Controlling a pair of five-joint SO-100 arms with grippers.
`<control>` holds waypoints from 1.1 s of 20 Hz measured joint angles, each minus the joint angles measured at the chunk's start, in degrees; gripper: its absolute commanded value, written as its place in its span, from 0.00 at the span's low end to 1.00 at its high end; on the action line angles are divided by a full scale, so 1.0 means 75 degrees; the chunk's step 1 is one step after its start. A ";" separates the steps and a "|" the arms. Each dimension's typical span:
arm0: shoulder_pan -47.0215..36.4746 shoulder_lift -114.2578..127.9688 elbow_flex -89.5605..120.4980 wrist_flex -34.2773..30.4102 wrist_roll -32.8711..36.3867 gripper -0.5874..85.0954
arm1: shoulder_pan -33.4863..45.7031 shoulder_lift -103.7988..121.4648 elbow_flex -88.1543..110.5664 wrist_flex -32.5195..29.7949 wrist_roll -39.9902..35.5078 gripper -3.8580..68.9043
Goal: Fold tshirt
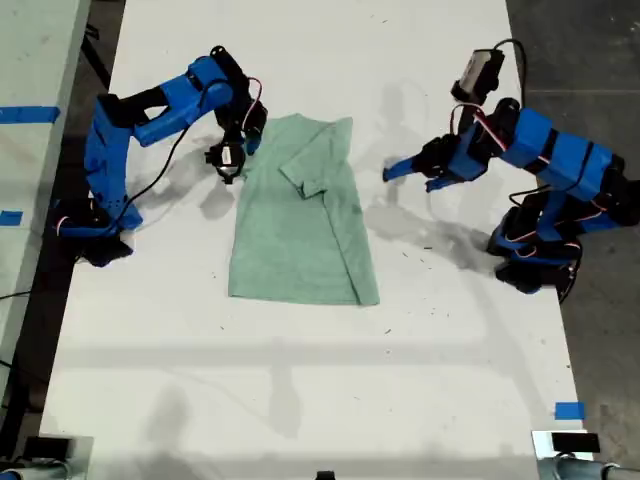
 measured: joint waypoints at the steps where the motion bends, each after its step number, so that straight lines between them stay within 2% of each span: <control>1: 0.0187 0.0000 -0.0246 -0.0129 0.0059 0.01 | 0.0000 0.0000 0.0012 0.0000 0.0000 0.53; 8: 0.1395 -0.0094 -0.0562 -0.2508 0.0352 0.02 | 0.0000 0.0023 0.0152 -0.0105 0.0152 0.53; 9: 0.1395 -0.0445 -0.0727 -0.2672 0.0375 0.10 | 0.0000 0.0023 0.0152 -0.0105 0.0176 0.53; 10: 0.1359 -0.0891 -0.0879 -0.2883 0.0375 0.26 | 0.0000 0.0023 0.0152 -0.0105 0.0199 0.53; 13: 0.1359 -0.2027 -0.1020 -0.3293 0.0328 0.37 | -0.0035 0.0023 0.0199 -0.0117 0.0223 0.53; 17: 0.1348 -0.1793 -0.1020 -0.2801 0.0293 0.37 | -0.0070 0.0070 0.0375 -0.0117 0.0270 0.53; 20: 0.1336 -0.0422 -0.1020 -0.1957 0.0293 0.37 | -0.0152 0.0117 0.0398 -0.0117 0.0293 0.53; 22: 0.1301 0.0727 -0.0984 -0.1008 0.0293 0.36 | -0.0270 0.0129 0.0398 -0.0117 0.0293 0.53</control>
